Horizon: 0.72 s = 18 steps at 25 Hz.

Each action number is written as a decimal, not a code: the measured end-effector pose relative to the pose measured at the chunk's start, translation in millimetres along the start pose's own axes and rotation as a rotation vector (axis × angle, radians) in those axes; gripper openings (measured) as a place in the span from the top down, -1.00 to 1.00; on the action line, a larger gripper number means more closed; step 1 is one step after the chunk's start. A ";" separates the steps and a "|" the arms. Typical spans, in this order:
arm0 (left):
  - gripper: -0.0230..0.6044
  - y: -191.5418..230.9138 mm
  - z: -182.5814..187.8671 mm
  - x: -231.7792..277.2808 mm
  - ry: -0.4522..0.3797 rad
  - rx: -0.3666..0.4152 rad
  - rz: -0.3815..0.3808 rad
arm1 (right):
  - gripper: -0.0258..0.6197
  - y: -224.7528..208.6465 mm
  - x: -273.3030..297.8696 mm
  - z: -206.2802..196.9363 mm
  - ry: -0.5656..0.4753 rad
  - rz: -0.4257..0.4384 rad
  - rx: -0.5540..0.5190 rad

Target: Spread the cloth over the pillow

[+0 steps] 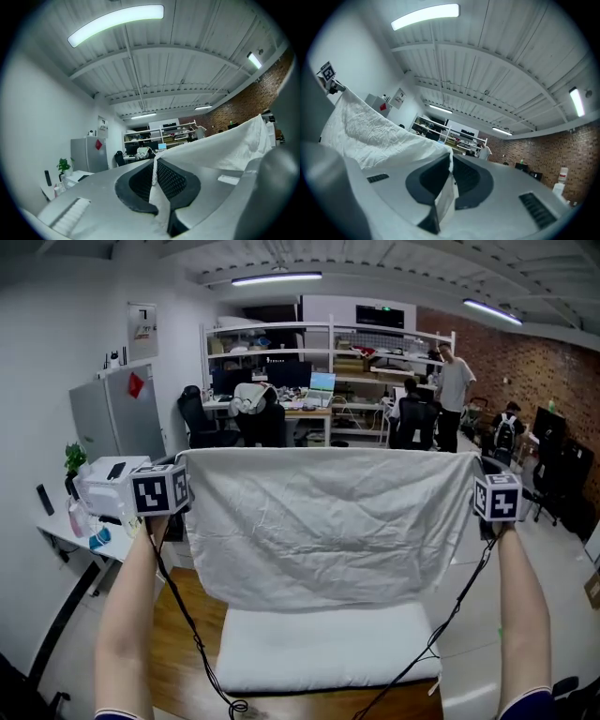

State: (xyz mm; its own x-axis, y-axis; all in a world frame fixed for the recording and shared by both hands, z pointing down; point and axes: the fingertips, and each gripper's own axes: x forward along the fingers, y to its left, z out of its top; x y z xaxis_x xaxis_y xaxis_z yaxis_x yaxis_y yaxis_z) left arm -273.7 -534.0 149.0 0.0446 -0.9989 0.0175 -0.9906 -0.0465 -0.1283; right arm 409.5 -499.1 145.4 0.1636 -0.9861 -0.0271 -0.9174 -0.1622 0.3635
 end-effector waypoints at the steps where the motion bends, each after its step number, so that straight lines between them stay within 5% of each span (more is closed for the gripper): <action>1: 0.89 -0.3 3.1 9.0 -0.005 0.000 0.008 | 0.81 -0.3 7.5 -0.1 0.000 -0.004 0.005; 10: 0.89 -6.8 5.3 71.9 0.006 0.005 0.025 | 0.81 1.7 62.6 -4.0 0.000 -0.012 0.023; 18: 0.89 -10.5 -45.5 97.9 0.053 0.020 0.010 | 0.81 26.5 94.4 -49.8 0.060 0.004 0.042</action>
State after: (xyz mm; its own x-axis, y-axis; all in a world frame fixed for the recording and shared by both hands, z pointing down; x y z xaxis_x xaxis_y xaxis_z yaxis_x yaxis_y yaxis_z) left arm -264.8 -630.7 197.2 0.0276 -0.9973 0.0686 -0.9882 -0.0376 -0.1487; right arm 418.7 -594.7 198.9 0.1799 -0.9832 0.0309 -0.9325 -0.1604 0.3237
